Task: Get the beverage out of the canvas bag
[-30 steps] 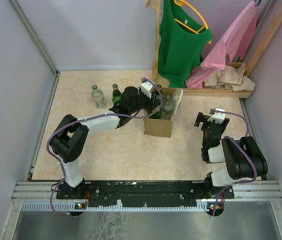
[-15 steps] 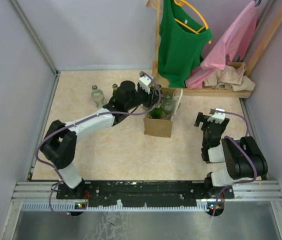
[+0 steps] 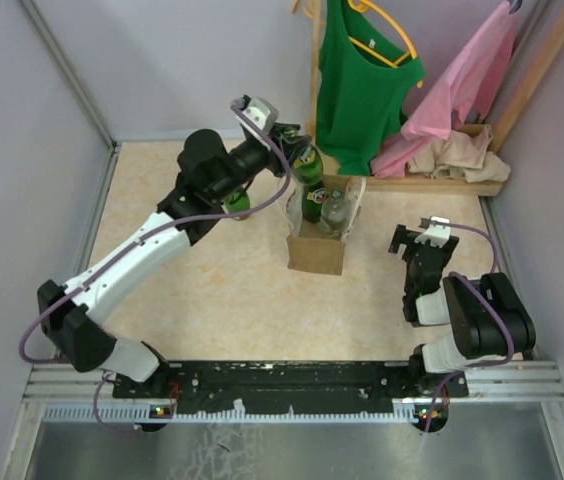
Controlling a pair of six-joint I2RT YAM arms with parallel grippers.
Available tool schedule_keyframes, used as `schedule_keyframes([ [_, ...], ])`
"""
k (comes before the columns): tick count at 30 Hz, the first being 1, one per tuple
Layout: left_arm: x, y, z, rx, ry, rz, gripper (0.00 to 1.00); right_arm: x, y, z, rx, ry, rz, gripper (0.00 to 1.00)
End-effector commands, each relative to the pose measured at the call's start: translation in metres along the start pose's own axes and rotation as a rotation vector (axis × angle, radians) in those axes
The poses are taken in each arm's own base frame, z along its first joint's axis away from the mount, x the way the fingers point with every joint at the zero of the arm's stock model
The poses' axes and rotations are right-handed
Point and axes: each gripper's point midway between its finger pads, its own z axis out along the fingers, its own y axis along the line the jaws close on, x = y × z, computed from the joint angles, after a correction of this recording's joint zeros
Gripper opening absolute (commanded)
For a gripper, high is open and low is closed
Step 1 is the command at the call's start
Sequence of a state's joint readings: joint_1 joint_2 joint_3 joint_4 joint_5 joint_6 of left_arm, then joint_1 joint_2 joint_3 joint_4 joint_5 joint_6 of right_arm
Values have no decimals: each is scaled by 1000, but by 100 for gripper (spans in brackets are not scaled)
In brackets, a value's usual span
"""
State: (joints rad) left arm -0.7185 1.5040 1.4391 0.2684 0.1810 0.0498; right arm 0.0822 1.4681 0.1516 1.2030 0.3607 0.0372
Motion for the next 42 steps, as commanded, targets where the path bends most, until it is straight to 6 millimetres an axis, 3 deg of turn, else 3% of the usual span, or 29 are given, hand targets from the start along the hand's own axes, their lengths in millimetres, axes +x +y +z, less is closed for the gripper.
schedule_keyframes([
  [1, -114, 24, -41, -167, -221, 129, 0, -24, 2, 5, 2, -77, 32, 99],
  [4, -115, 47, -68, -313, -196, 172, 0, -24, 2, 6, 3, -77, 32, 99],
  [12, -91, 111, -147, -670, -108, 185, 0, -24, 2, 5, 3, -76, 32, 99],
  [17, -57, 152, -195, -785, -65, 117, 0, -24, 2, 5, 3, -77, 32, 99],
  [21, -19, 176, -220, -859, -17, 76, 0, -24, 2, 5, 2, -77, 32, 99],
  [28, 38, 204, -228, -883, 39, 12, 0, -24, 2, 5, 1, -77, 32, 99],
  [34, 80, 212, -227, -872, 53, 18, 0, -24, 2, 5, 2, -77, 32, 99],
  [42, 115, 222, -225, -859, 59, 67, 0, -24, 2, 5, 1, -77, 32, 99],
])
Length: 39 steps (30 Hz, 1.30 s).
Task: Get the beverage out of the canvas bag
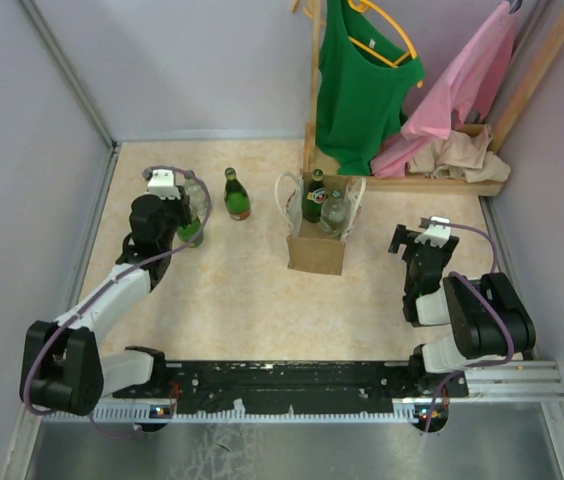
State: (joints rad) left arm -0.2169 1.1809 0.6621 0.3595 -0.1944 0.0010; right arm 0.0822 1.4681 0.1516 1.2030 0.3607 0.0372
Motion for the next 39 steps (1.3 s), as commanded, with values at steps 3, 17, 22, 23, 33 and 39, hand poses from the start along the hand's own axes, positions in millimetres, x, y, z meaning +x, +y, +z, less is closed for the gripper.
schedule_keyframes([
  [3, -72, 1, 8, 18, -310, -31, 0, -24, 2, 5, 1, -77, 31, 99],
  [17, -58, 9, 10, 8, -335, -30, 0, -24, 2, 5, 1, -76, 31, 99],
  [22, -45, 12, 7, -6, -310, -38, 7, -24, 2, 6, 1, -77, 32, 99],
  [23, -43, 12, 7, -6, -304, -40, 8, -24, 2, 6, 2, -77, 32, 99],
  [33, -26, 11, 4, -1, -263, -69, 59, -24, 2, 5, 1, -77, 32, 99],
  [39, -32, 15, -1, -18, -274, -97, 99, -24, 2, 5, 1, -78, 32, 99],
])
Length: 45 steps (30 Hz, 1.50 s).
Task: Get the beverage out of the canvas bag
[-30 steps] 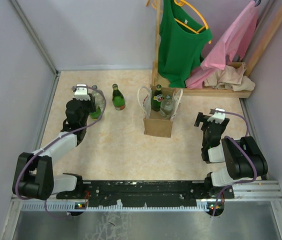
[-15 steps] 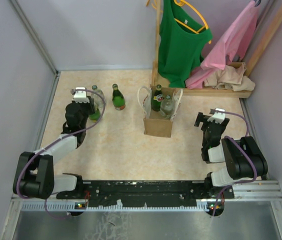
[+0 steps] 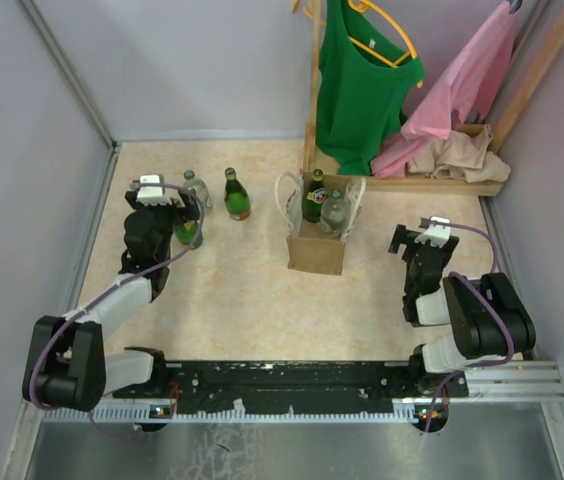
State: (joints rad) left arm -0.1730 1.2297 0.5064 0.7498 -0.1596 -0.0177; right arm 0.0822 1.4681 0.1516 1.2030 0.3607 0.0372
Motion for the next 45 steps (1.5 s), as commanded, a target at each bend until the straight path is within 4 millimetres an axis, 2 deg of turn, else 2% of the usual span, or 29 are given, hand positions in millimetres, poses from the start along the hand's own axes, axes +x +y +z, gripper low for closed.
schedule_keyframes([
  [1, -34, 3, -1, -17, -96, -43, 100, -24, 2, 5, 3, -77, 32, 99],
  [4, -52, -10, -6, 53, -110, -43, 99, -24, 2, 5, 2, -77, 32, 99],
  [9, -99, -58, -22, 207, -155, -43, 98, -24, 2, 5, 3, -77, 31, 99],
  [11, -121, -87, -30, 270, -180, -21, 97, -24, 2, 5, 3, -78, 31, 99],
  [14, -147, -146, -43, 443, -185, -24, 97, -24, 2, 5, 3, -76, 32, 99],
  [17, -167, -197, -49, 623, -180, -65, 96, -24, 2, 6, 1, -78, 31, 99],
  [19, -169, -225, -50, 718, -165, -77, 93, -24, 2, 5, 1, -77, 32, 99],
  [24, -151, -292, -41, 884, -95, -36, 84, -24, 2, 5, 2, -77, 32, 99],
  [28, -127, -333, -23, 953, -33, -18, 85, -24, 2, 5, 2, -77, 32, 99],
  [33, -95, -360, 4, 977, 50, -10, 85, -24, 2, 5, 3, -77, 32, 99],
  [36, -79, -373, 11, 1001, 96, -16, 84, -24, 2, 6, 2, -77, 32, 99],
  [45, -31, -387, 27, 986, 203, -13, 84, -24, 2, 6, 3, -77, 32, 99],
])
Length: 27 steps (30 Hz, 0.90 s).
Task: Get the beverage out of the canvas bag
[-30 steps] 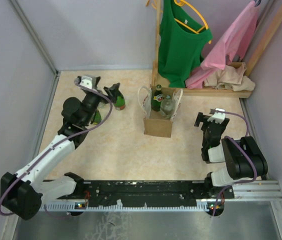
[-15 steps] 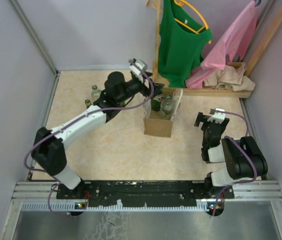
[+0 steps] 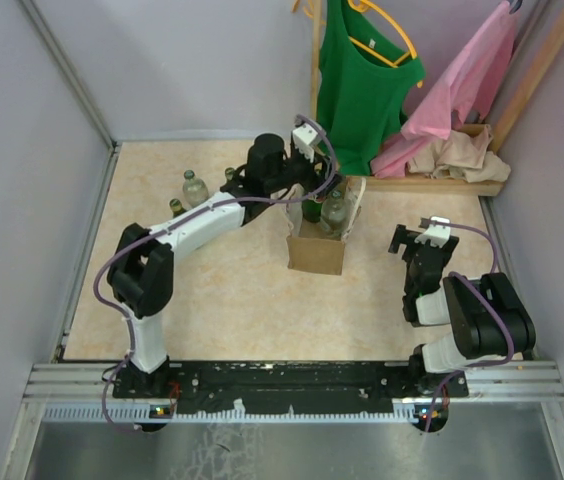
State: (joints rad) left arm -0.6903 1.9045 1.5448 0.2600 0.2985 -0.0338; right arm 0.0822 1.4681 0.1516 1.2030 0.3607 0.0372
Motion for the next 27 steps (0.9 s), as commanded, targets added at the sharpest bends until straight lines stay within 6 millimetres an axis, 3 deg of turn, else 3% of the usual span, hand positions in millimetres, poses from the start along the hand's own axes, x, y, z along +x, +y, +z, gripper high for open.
schedule_keyframes([
  [1, 10, -5, 11, 21, 25, -13, 84, -24, 2, 5, 3, -77, 32, 99],
  [6, 35, -2, 19, 12, 69, -26, 83, -24, 2, 5, 2, -76, 31, 99],
  [17, 65, 4, 31, 0, 123, -55, 82, -24, 2, 5, 2, -77, 32, 99],
  [27, 67, -6, 30, 24, 118, -40, 81, -24, 2, 5, 1, -78, 32, 99],
])
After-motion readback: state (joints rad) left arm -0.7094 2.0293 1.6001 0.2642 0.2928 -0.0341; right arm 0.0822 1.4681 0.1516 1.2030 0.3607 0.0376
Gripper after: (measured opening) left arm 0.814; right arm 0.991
